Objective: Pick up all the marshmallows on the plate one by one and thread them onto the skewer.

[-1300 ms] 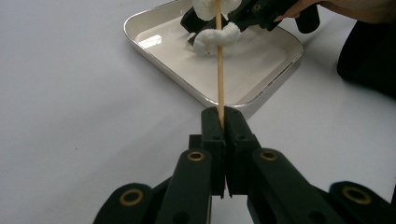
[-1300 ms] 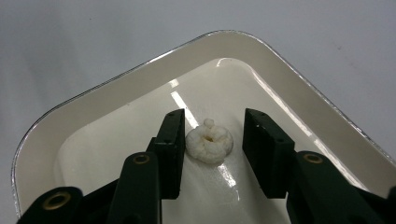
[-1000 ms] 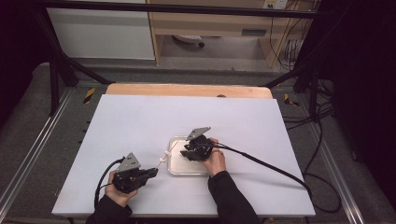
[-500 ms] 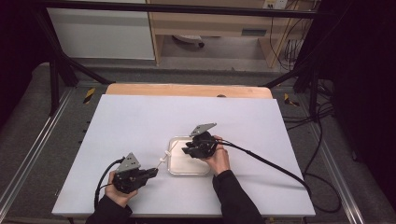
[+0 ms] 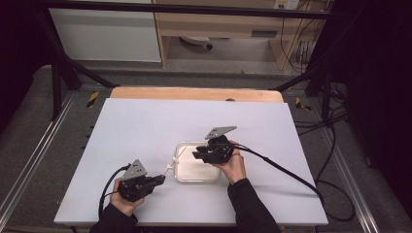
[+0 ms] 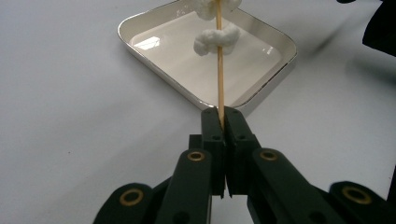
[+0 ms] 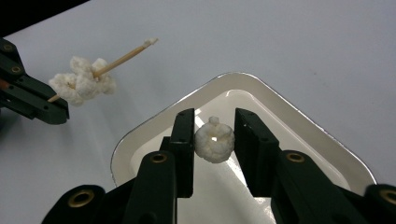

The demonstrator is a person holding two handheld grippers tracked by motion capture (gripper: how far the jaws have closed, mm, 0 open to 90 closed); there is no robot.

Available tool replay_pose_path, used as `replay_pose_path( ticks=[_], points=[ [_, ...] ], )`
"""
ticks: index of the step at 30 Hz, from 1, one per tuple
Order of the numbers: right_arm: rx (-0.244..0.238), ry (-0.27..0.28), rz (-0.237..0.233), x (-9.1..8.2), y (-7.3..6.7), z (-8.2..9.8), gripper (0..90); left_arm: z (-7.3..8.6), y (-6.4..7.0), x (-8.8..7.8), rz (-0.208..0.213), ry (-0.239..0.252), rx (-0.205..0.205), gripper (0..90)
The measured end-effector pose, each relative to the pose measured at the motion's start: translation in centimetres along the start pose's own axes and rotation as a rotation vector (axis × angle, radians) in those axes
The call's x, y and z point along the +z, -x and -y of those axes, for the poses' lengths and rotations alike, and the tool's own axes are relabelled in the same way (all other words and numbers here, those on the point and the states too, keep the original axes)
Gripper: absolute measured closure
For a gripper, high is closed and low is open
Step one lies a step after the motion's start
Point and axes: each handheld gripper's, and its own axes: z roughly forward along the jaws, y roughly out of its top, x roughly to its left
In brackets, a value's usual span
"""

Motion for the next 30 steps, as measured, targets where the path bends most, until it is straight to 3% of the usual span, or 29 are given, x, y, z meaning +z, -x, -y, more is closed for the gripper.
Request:
replay_pose_path(
  ticks=[21,30],
  points=[
    [0.116,0.196,-0.095,-5.6,0.3,1.0,69.9,-0.4,1.4,0.7,0.021,0.025,0.033,88.2],
    [0.139,0.259,-0.138,-6.7,0.0,0.8,69.9,-0.6,2.2,0.9,0.039,0.05,0.053,88.2]
  ],
)
